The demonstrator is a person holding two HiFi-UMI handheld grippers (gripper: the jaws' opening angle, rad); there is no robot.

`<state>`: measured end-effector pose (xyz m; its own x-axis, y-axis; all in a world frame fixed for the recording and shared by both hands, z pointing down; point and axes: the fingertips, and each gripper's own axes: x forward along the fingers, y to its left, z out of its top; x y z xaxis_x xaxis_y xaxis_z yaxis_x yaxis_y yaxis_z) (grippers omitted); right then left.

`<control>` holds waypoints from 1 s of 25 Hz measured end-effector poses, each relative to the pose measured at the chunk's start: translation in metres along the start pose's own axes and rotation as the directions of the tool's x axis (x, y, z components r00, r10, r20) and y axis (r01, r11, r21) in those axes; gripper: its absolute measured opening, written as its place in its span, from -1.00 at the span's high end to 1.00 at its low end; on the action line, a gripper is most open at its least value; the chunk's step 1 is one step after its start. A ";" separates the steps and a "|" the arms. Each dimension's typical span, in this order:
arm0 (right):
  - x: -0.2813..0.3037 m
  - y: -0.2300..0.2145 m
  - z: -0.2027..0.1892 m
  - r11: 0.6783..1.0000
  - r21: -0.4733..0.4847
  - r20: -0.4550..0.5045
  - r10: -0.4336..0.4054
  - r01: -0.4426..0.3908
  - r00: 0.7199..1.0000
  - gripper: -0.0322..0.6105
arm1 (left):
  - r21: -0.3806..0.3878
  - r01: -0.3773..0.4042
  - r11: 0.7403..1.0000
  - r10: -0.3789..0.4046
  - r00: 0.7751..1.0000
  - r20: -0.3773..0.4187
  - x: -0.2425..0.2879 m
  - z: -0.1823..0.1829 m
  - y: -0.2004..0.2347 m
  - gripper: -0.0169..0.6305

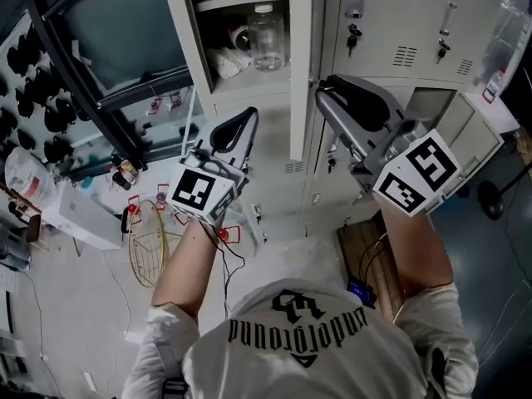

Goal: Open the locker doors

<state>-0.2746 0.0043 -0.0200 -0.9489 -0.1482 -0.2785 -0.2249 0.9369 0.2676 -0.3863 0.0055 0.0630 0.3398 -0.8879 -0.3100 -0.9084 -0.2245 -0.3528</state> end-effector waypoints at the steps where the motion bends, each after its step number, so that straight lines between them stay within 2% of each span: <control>1: -0.009 -0.006 0.001 1.000 0.003 0.002 0.004 -0.004 1.000 0.56 | 0.001 0.002 1.000 -0.002 1.000 -0.002 0.006 0.000 -0.007 0.92; 11: -0.072 -0.070 0.000 0.984 0.101 0.026 0.146 -0.148 0.989 0.54 | -0.001 -0.016 1.000 0.016 1.000 -0.013 0.056 0.000 -0.064 0.92; 17: -0.094 -0.110 -0.005 0.981 0.110 0.035 0.157 -0.160 0.987 0.54 | 0.012 -0.040 0.999 0.041 0.999 -0.030 0.071 0.004 -0.088 0.92; 25: -0.103 -0.126 -0.007 0.975 0.126 0.049 0.178 -0.183 0.983 0.54 | 0.036 -0.069 0.997 0.070 0.996 -0.045 0.079 0.010 -0.111 0.92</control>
<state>-0.1498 -0.1009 -0.0182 -0.9619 0.0367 -0.2710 -0.0179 0.9804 0.1962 -0.2564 -0.0361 0.0689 0.2637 -0.9188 -0.2937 -0.9203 -0.1485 -0.3620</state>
